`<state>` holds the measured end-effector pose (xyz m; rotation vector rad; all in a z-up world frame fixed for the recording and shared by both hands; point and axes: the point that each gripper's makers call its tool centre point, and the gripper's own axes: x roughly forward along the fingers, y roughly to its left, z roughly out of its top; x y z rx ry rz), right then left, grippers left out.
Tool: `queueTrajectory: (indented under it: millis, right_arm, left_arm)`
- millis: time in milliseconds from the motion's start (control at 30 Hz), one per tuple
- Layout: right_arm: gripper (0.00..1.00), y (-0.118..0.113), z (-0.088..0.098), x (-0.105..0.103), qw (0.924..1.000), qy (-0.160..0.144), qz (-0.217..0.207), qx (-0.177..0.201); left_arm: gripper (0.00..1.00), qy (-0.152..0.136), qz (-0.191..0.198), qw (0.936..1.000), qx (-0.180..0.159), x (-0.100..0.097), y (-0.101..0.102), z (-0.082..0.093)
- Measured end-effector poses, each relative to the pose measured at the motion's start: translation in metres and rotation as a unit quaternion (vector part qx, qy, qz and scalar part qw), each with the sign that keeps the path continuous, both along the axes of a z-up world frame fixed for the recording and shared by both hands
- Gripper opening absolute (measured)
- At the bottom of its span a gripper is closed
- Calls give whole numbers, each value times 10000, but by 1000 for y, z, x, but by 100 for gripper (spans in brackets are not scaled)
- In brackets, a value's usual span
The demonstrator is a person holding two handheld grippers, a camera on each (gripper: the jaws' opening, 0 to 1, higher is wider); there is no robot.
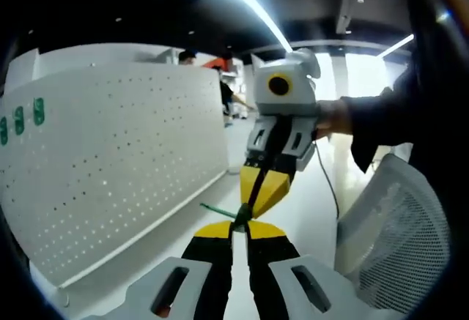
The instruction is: Insert the hook assembly into the mounting plate slot until the hook locks in place.
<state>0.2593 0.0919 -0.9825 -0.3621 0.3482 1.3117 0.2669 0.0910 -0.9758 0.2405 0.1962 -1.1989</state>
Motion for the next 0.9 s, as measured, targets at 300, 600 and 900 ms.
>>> queueTrajectory:
  millis: [300,600,900]
  right_arm:
    - [1,0,-1,-2,10000,25,4,-10]
    - [1,4,-6,-4,9999,83,56,-28]
    - [3,2,-2,-5,9999,106,31,75]
  left_arm:
    - [4,89,-87,9999,-64,-4,-2,1]
    - [2,190,-190,9995,-166,-9,-5,3]
    - [1,317,-226,9989,-268,-10,-5,5]
